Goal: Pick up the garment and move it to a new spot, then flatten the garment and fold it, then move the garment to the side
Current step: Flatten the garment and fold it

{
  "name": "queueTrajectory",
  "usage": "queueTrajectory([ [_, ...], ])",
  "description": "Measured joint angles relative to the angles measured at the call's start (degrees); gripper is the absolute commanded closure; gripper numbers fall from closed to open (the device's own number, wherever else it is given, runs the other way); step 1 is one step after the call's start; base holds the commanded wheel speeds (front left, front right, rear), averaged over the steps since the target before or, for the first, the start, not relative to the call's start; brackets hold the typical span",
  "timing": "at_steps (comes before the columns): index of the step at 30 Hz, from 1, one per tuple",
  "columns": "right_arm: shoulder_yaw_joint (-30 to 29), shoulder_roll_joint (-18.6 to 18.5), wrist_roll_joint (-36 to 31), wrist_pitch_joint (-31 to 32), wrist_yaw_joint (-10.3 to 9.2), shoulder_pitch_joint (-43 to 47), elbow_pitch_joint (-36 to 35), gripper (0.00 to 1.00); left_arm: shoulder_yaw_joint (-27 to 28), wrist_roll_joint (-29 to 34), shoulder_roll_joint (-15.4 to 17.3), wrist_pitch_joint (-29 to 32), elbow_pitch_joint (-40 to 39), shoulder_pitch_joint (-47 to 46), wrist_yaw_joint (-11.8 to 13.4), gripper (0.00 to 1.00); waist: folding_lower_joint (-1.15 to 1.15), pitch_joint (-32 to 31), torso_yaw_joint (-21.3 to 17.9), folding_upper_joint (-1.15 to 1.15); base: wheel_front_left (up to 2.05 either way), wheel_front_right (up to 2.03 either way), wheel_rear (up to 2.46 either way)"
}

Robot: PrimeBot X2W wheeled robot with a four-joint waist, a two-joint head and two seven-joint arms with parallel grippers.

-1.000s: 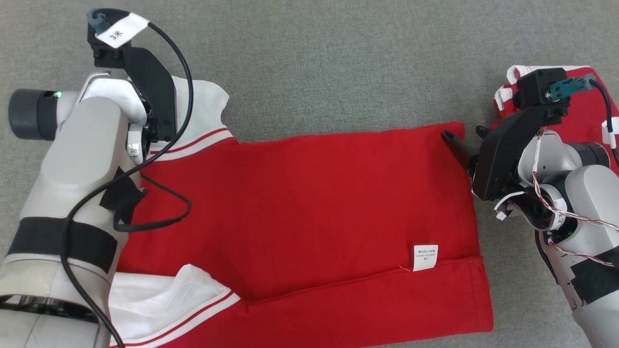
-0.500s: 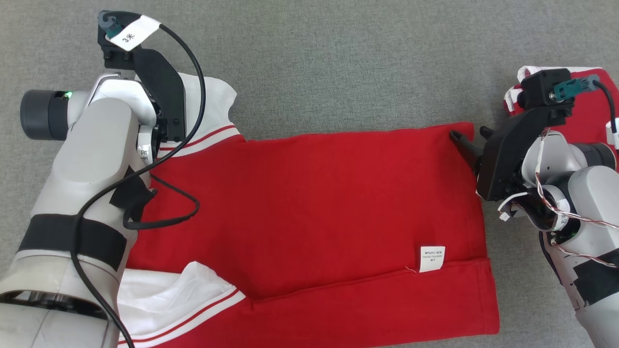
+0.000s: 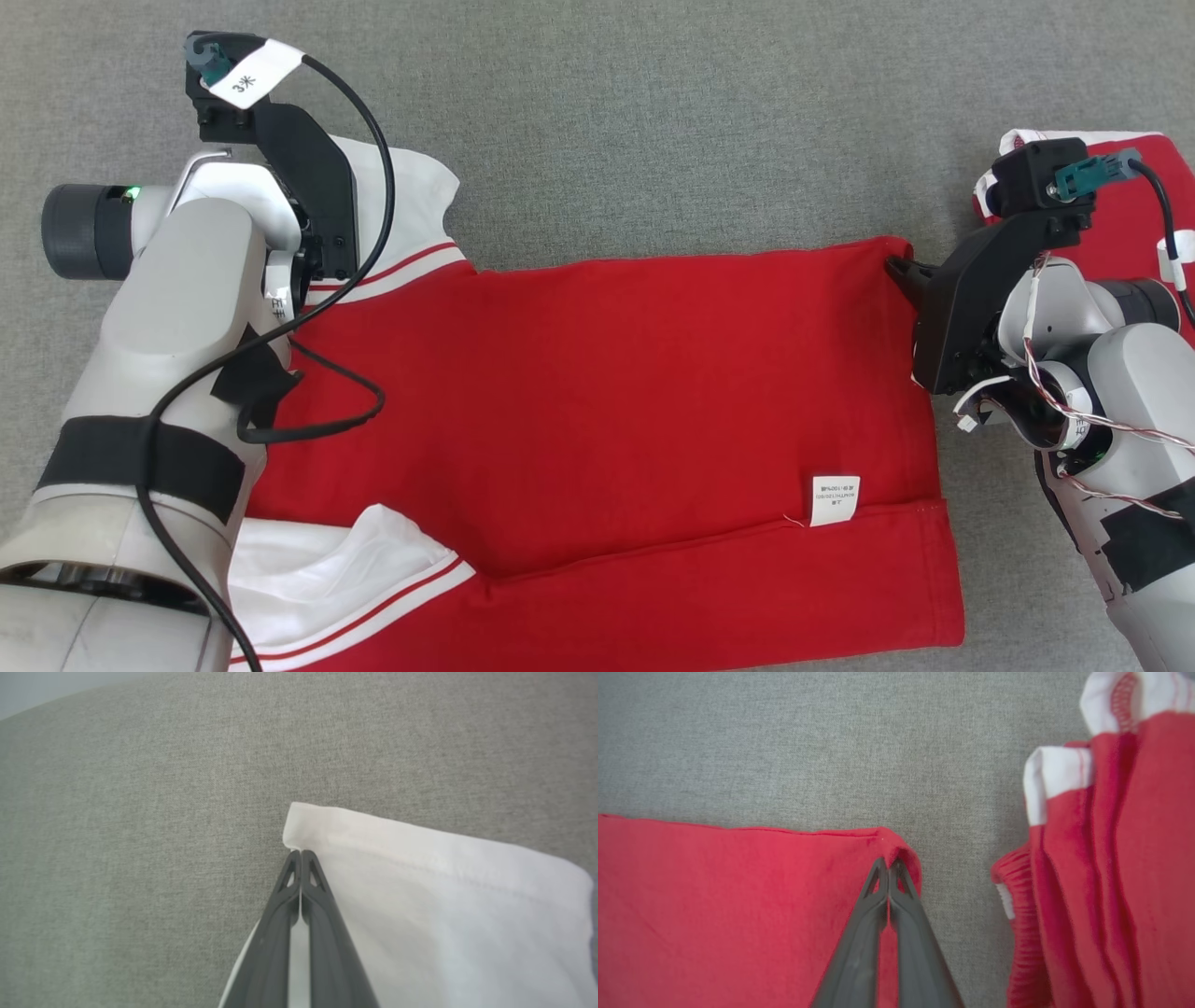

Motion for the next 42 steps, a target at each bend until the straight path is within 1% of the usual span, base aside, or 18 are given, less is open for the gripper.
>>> queueTrajectory([
  [11,-0.9,-0.3,-0.2,-0.6,0.00,0.1,-0.2,1.00,0.5,-0.3,-0.4,-3.5,0.7,-1.6,-0.5,1.00,0.00,-0.2,0.5,0.00,0.00,0.00,0.00],
  [17,-3.1,-1.3,0.7,-1.8,0.01,2.3,-1.3,1.00,1.2,-2.1,-1.5,-5.1,0.7,-2.3,-0.5,1.00,0.00,-0.7,1.7,0.00,0.00,0.00,0.00],
  [22,-4.4,-1.5,1.2,-3.1,0.01,2.7,-1.3,1.00,1.2,-2.5,-1.6,-6.7,1.3,-2.1,-0.5,1.00,0.00,-1.8,2.8,0.00,0.00,0.00,0.00],
  [26,-4.8,-1.7,2.2,-3.1,0.10,5.2,-1.7,1.00,1.4,-3.2,-2.0,-8.2,1.3,-1.5,-0.5,1.00,0.00,-2.7,3.8,0.00,0.00,0.00,0.00],
  [28,-4.9,-1.8,2.5,-3.1,0.53,6.4,-2.1,1.00,1.5,-3.7,-2.1,-9.1,1.2,-0.5,-0.6,1.00,0.00,-3.1,4.4,0.00,0.00,0.00,0.00],
  [33,-6.5,-3.2,3.9,-4.1,1.20,9.2,-3.7,1.00,1.9,-6.0,-2.2,-12.2,-0.1,2.3,-2.1,1.00,0.00,-4.2,5.8,0.00,0.00,0.00,0.00],
  [36,-7.3,-4.0,4.6,-4.6,2.03,11.0,-4.0,1.00,1.2,-8.2,-2.2,-14.5,-3.2,4.8,-3.4,1.00,0.00,-5.2,6.6,0.00,0.00,0.00,0.00],
  [37,-7.4,-4.2,4.7,-4.7,2.20,11.8,-4.2,1.00,0.9,-9.4,-2.2,-15.3,-4.1,5.6,-4.4,1.00,0.00,-5.6,6.8,0.00,0.00,0.00,0.00],
  [39,-7.6,-4.3,4.7,-5.1,2.41,13.5,-4.5,1.00,0.1,-11.0,-2.2,-16.9,-5.9,7.5,-5.6,1.00,0.00,-6.5,7.2,0.00,0.00,0.00,0.00],
  [40,-7.7,-4.4,4.8,-5.1,2.58,14.4,-4.7,1.00,-0.4,-11.6,-2.1,-17.8,-6.9,8.5,-6.7,1.00,0.00,-7.0,7.4,-0.01,0.00,0.00,0.00],
  [42,-8.2,-4.7,5.2,-5.6,2.65,16.3,-5.1,1.00,-1.3,-14.3,-2.1,-19.2,-8.8,10.9,-8.0,1.00,0.00,-7.9,7.7,-0.01,0.00,0.00,0.00],
])
